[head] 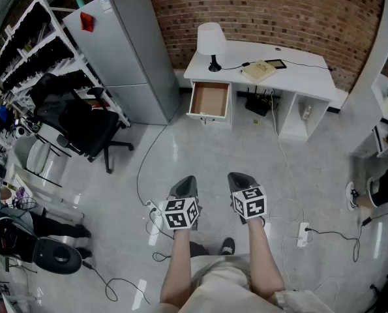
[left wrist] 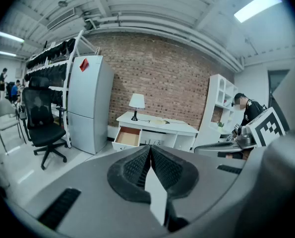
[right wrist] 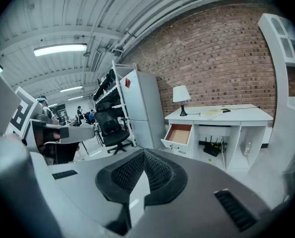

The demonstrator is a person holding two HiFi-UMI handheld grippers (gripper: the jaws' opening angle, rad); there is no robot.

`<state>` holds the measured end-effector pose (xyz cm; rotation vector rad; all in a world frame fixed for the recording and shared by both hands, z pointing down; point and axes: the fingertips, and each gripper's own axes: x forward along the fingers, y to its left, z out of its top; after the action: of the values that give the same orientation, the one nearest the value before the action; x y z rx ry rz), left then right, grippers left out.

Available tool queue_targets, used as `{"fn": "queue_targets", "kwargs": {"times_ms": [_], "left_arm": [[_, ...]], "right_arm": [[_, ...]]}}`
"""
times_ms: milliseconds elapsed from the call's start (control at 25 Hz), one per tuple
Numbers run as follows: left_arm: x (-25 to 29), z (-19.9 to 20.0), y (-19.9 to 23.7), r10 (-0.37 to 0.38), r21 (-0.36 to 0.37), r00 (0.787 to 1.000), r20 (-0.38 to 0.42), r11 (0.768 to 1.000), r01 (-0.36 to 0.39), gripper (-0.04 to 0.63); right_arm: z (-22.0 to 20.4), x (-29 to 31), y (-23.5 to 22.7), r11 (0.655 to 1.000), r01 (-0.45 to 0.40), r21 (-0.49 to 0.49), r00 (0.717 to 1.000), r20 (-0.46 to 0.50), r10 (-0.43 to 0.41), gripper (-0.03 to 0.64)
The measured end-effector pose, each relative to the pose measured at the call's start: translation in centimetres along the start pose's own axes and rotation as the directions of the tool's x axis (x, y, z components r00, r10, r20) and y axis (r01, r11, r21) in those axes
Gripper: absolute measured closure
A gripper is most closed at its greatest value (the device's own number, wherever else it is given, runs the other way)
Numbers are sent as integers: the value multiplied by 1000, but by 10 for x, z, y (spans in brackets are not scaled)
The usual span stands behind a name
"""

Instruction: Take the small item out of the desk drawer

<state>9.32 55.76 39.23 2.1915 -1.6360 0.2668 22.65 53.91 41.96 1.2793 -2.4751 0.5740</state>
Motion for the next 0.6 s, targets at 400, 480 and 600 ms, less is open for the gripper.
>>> {"fn": "queue_targets", "kwargs": {"times_ms": [400,480,600], "left_arm": [[11,3,-6,15,31,1000,6,999,-15,578],[10,5,0,23,26,1000,9,999,-23,578],[8,8,9,33,26,999,8,999,-33,578]], "right_arm": [[9,0,-20,1000,-3,-13,1000,20,3,592],[18,-1,-23,1000,-5,8,998,66,5,592],[31,-4,-26,997,-43,58,991,130,35,592]]}}
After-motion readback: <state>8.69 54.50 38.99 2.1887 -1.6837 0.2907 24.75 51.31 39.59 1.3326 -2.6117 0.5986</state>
